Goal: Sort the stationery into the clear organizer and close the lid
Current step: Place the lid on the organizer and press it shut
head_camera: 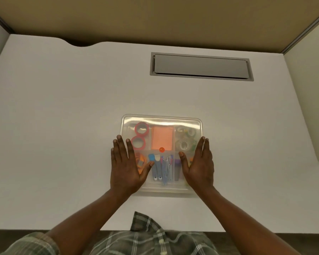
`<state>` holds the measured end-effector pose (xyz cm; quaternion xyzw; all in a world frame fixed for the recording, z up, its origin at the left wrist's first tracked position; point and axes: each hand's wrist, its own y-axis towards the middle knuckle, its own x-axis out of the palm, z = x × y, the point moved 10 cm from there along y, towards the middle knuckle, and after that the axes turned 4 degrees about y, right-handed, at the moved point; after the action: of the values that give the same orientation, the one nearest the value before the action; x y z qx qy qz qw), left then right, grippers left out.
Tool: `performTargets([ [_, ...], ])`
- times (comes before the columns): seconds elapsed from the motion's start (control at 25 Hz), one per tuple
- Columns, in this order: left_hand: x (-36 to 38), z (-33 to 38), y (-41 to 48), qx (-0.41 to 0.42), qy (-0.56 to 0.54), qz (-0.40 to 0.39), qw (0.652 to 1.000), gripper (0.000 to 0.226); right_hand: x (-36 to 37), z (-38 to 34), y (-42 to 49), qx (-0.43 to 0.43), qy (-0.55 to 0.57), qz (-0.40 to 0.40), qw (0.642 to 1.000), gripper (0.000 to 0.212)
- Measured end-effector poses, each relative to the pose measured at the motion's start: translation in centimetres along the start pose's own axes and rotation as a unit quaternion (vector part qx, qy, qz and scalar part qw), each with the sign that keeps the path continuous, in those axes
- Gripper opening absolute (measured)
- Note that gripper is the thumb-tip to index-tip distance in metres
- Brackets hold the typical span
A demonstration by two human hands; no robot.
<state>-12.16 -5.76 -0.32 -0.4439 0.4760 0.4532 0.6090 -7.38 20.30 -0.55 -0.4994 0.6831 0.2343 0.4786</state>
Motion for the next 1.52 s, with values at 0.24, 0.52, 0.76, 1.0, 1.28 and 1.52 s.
performTargets([
  [0.24,0.0,4.9,-2.5,0.021,-0.006,0.006,1.000,0.081,1.2,-4.1,-4.1,-0.068,-0.093,-0.012,0.993,0.091],
  [0.52,1.4,5.8,-3.0,0.009,0.009,-0.006,1.000,0.077,2.6,-4.9,-4.8,-0.110,-0.132,-0.016,0.985,0.086],
  [0.76,-0.2,3.8,-0.2,0.041,-0.025,0.000,0.999,0.076,1.5,-5.0,-2.6,-0.112,-0.097,-0.036,0.988,0.083],
  [1.0,-2.0,1.1,10.0,0.119,0.029,-0.011,0.992,0.087,0.7,-6.6,8.1,-0.229,-0.151,-0.067,0.959,0.085],
  [1.28,-0.6,0.9,11.0,0.137,0.016,0.002,0.991,0.087,1.0,-6.9,9.7,-0.260,-0.160,-0.047,0.951,0.086],
  [1.52,-0.9,1.0,11.1,0.138,-0.009,0.011,0.990,0.094,1.4,-6.9,10.2,-0.256,-0.132,-0.049,0.956,0.090],
])
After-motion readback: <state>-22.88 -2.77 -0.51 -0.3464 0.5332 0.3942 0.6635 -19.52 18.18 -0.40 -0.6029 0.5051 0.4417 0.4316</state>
